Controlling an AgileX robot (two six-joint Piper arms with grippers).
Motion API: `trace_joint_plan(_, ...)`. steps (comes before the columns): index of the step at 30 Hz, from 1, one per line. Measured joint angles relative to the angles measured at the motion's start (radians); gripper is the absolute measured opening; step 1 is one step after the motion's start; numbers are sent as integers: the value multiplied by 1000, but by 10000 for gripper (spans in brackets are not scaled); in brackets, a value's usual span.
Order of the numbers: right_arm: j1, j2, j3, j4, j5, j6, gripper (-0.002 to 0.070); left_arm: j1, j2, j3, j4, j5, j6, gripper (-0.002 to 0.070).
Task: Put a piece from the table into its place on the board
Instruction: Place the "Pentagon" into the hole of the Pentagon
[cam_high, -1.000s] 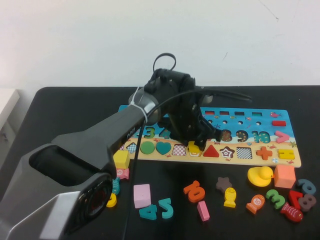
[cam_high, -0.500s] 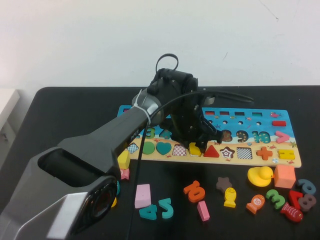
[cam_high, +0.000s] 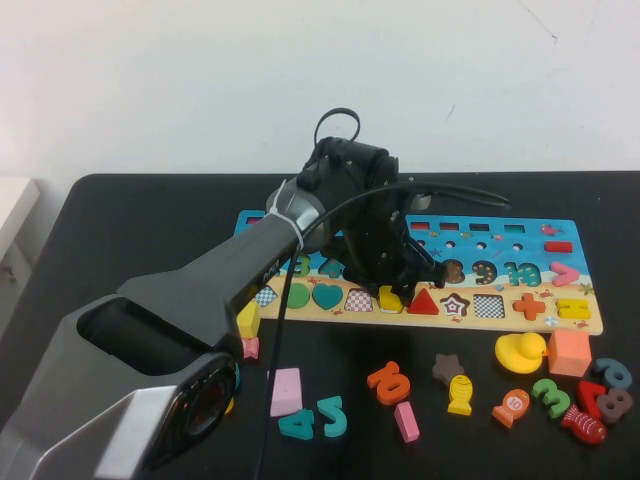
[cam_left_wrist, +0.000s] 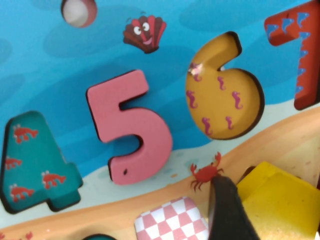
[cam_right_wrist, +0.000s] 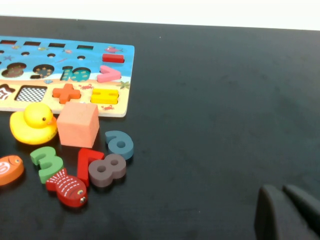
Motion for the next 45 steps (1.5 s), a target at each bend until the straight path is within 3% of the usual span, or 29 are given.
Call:
trace_joint_plan(8,0,0,0,0,0,0,18,-2,0,0,0,0,0,325)
trace_joint_plan(16,0,0,0,0,0,0,19,-2,0,0,12,14,0,444)
trace_joint_plan(26,0,0,0,0,0,0,18,-4,2,-120,7,59,7,447)
trace_joint_plan(29,0,0,0,0,0,0,19,-5,2,-130,11,81,20,384)
trace_joint_plan(36,0,0,0,0,0,0,19,-6,6,-130,117,141,29,60)
trace_joint_plan(39,0,0,0,0,0,0,19,-6,7,-130,149,144,29,18)
trace_joint_plan(45,0,0,0,0,0,0,19,-6,18,-131,138,154,50,1)
